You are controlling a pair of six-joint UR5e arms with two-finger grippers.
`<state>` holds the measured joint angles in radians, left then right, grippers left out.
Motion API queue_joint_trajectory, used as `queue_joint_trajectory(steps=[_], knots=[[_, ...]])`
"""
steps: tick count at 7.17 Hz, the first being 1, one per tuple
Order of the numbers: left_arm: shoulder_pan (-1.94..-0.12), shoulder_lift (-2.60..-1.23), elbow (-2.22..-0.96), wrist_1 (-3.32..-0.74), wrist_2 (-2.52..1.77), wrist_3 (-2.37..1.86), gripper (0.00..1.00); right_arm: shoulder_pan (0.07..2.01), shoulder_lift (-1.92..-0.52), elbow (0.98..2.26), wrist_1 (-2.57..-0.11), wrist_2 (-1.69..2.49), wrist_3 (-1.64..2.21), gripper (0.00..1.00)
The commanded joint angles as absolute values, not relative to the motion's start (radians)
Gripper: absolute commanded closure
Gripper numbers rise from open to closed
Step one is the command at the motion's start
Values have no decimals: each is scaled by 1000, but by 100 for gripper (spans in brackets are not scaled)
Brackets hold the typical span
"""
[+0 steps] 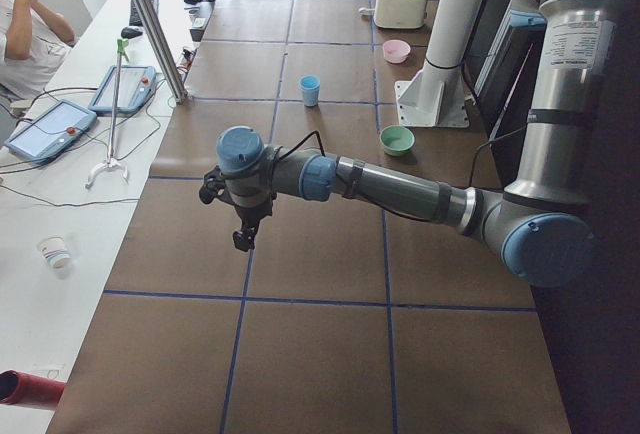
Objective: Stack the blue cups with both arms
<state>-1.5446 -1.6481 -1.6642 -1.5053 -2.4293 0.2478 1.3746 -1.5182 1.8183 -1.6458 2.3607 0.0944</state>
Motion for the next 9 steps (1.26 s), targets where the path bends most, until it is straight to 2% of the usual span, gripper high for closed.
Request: queue_joint_trajectory(steps=[1, 2, 9], knots=[[-1595, -1550, -1603, -1502, -2442, 380, 0, 1530, -1551, 1641, -1643, 2396, -183, 0], [-1594, -1504, -1661, -1499, -2439, 315, 0, 1532, -1551, 1628, -1646, 2390, -204, 0], [-1591, -1539, -1657, -1428, -2434, 276, 0, 1532, -1565, 1609, -1637, 2349, -202, 0]])
